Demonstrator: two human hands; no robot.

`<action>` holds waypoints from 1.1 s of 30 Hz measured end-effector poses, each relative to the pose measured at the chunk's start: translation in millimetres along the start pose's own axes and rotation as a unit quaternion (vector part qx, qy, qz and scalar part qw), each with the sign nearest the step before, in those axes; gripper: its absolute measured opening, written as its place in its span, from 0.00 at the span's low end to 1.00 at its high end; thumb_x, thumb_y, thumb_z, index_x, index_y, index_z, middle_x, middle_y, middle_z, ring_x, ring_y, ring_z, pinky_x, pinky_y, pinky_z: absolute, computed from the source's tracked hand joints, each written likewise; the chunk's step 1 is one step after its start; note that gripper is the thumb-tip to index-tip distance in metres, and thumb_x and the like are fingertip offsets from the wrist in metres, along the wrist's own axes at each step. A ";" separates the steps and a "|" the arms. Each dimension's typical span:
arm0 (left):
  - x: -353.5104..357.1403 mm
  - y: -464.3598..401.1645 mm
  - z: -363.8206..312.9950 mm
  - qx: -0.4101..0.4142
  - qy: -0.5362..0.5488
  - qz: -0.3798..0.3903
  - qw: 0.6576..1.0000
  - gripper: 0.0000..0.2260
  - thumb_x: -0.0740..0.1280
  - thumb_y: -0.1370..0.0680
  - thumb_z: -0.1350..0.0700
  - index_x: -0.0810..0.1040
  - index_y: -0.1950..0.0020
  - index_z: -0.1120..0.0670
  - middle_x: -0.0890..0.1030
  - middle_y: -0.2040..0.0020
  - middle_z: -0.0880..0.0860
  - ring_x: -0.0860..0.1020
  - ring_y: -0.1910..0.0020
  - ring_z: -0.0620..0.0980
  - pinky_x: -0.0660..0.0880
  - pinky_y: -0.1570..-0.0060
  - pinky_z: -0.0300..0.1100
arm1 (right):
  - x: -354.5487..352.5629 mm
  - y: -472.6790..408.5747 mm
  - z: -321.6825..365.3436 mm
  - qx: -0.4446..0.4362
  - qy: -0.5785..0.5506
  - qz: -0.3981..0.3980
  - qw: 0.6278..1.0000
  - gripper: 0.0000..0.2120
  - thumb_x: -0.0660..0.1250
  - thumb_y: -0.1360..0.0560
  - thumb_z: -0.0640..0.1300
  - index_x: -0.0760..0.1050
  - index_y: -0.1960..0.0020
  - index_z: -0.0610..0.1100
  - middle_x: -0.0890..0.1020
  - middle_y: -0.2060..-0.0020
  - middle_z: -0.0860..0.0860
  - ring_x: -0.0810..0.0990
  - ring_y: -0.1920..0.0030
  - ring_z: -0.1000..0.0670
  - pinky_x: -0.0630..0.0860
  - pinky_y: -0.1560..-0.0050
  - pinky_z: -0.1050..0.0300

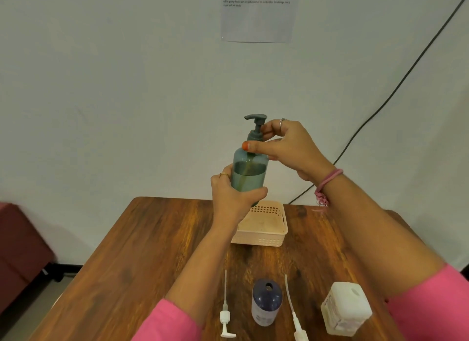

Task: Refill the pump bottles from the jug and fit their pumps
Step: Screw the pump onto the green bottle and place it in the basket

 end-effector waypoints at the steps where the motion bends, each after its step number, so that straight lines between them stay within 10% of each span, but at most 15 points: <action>1: 0.4 -0.1 1.6 0.000 -0.001 0.001 1.000 0.36 0.79 0.44 0.47 0.72 0.37 0.49 0.72 0.42 0.54 0.78 0.46 0.52 0.83 0.60 0.45 | 0.6 0.8 0.0 -0.001 0.001 -0.010 1.000 0.16 0.79 0.36 0.51 0.79 0.53 0.48 0.82 0.58 0.53 0.83 0.52 0.49 0.80 0.47 0.45; 7: 1.8 1.6 6.8 -0.017 0.009 0.000 1.000 0.36 0.79 0.44 0.47 0.72 0.38 0.48 0.73 0.42 0.53 0.78 0.45 0.52 0.83 0.56 0.48 | 4.3 5.6 -8.3 0.017 -0.013 -0.038 0.999 0.17 0.80 0.38 0.53 0.74 0.60 0.47 0.81 0.58 0.47 0.82 0.53 0.45 0.81 0.50 0.44; 16: 3.7 2.0 5.3 -0.025 0.001 0.028 0.999 0.34 0.80 0.38 0.52 0.70 0.36 0.47 0.73 0.41 0.52 0.76 0.44 0.50 0.82 0.53 0.45 | 2.3 5.4 -2.8 0.016 -0.065 0.152 0.986 0.16 0.66 0.23 0.41 0.74 0.37 0.48 0.81 0.43 0.53 0.80 0.42 0.57 0.77 0.42 0.59; 33: 2.4 -1.3 6.6 -0.011 -0.008 -0.043 0.999 0.37 0.77 0.46 0.43 0.73 0.38 0.49 0.76 0.44 0.53 0.79 0.48 0.51 0.82 0.55 0.53 | 14.6 17.0 -3.9 -0.040 -0.056 -0.148 0.987 0.13 0.73 0.28 0.42 0.81 0.44 0.41 0.84 0.57 0.53 0.84 0.54 0.56 0.80 0.46 0.58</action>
Point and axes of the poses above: each hand's wrist, its own y-axis away from the middle knuckle, its own x-axis out of the palm, z = x × y, the point moved 6 cm from there along -y, towards the middle knuckle
